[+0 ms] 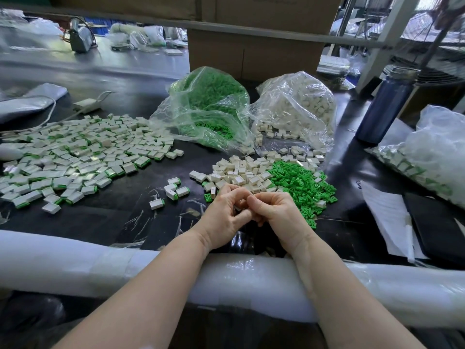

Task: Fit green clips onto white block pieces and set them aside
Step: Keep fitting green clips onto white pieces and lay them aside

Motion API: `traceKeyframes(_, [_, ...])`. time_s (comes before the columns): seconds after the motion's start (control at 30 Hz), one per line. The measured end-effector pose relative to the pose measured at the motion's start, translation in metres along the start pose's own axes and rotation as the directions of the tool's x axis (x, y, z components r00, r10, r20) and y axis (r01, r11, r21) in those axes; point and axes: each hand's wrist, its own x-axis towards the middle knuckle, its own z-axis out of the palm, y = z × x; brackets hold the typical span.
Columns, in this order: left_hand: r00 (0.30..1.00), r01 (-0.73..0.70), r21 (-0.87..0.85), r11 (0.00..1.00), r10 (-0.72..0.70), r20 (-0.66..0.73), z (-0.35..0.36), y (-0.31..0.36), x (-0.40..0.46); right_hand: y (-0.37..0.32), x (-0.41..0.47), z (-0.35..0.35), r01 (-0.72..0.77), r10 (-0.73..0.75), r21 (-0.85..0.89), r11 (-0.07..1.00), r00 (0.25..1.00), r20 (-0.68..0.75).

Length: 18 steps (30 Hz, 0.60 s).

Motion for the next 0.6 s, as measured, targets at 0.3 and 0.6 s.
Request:
traceKeyframes(0.3, [1.000,-0.003,-0.002,1.000,0.003,0.003,0.0004,0.0001,-0.0001,0.0008,-0.0002,-0.0013,0.004,-0.004,0.021,1.000,1.000,0.013])
traceKeyframes(0.6, [1.000,-0.001,-0.001,1.000,0.001,0.005,0.0003,0.0002,0.0000,-0.0005,-0.0005,-0.0014,-0.010,0.010,0.011,1.000,1.000,0.013])
